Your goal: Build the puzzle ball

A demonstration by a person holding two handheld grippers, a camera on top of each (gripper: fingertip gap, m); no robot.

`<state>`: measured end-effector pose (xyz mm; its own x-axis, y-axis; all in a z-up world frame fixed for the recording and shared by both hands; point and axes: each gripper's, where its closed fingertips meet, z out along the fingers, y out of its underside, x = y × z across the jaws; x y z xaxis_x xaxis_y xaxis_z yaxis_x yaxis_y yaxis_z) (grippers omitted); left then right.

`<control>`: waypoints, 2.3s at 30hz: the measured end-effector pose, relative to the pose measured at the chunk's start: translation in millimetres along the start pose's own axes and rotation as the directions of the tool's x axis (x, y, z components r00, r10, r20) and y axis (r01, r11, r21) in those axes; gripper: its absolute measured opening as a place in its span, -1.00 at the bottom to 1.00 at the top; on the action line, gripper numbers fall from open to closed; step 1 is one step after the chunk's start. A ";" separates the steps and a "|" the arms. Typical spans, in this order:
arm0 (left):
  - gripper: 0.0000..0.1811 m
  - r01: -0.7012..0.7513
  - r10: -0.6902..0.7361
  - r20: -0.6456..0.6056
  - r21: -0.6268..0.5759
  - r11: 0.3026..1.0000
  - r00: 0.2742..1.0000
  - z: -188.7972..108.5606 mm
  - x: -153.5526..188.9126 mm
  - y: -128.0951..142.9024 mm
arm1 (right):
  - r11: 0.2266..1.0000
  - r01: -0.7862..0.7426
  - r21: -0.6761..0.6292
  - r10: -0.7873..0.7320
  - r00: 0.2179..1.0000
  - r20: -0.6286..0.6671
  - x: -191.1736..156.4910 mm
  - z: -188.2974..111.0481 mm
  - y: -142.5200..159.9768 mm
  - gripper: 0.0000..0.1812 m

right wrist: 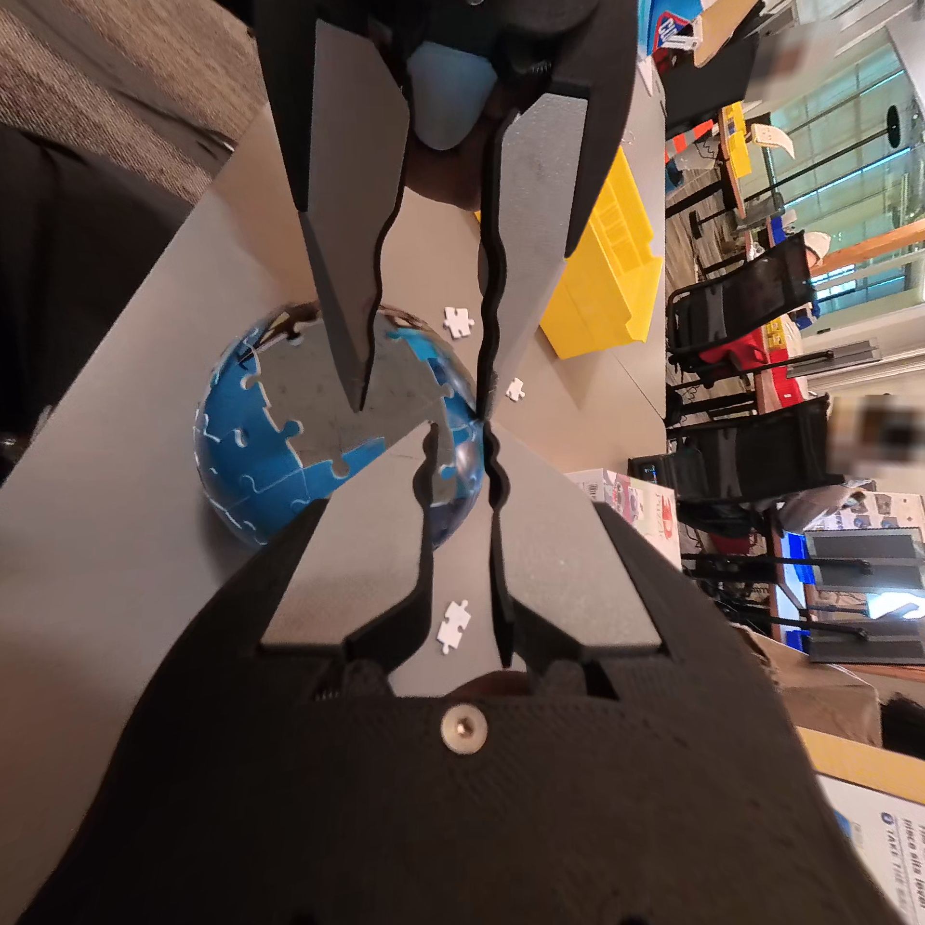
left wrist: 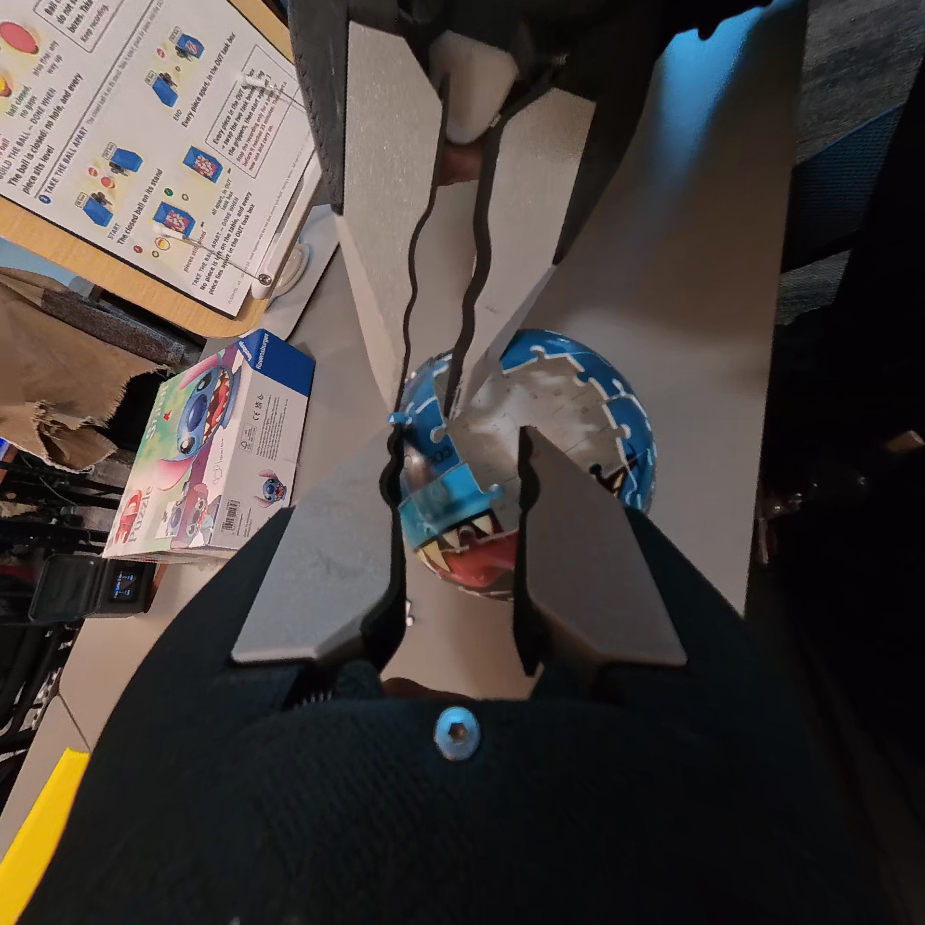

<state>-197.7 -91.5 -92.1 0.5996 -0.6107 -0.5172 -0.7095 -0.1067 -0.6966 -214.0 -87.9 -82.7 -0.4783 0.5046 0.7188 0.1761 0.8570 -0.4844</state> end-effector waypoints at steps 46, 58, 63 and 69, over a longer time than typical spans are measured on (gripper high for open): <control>-0.55 0.017 -0.017 -0.001 0.001 1.000 1.000 0.7 -4.5 5.1 | 0.993 0.114 -0.042 -0.112 0.993 0.040 3.6 9.7 4.7 -0.93; -0.54 -0.005 0.005 0.000 -0.015 1.000 1.000 1.0 -3.5 4.2 | 0.994 0.055 0.090 -0.065 0.991 0.119 7.7 -17.4 -0.2 -0.81; -0.53 -0.007 0.007 -0.013 -0.027 1.000 1.000 0.7 -2.7 4.0 | 0.973 -0.167 0.159 0.131 0.967 0.217 14.7 -20.1 16.6 -0.79; -0.46 -0.026 0.023 -0.061 -0.051 0.998 0.998 3.3 -0.2 0.4 | 0.969 -0.168 0.181 0.119 0.960 0.253 5.3 -13.7 20.0 -0.87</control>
<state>-196.9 -88.8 -94.0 0.5595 -0.6600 -0.5014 -0.7428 -0.1309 -0.6566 -201.2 -66.6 -81.8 -0.6560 0.5596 0.5064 0.0951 0.7269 -0.6801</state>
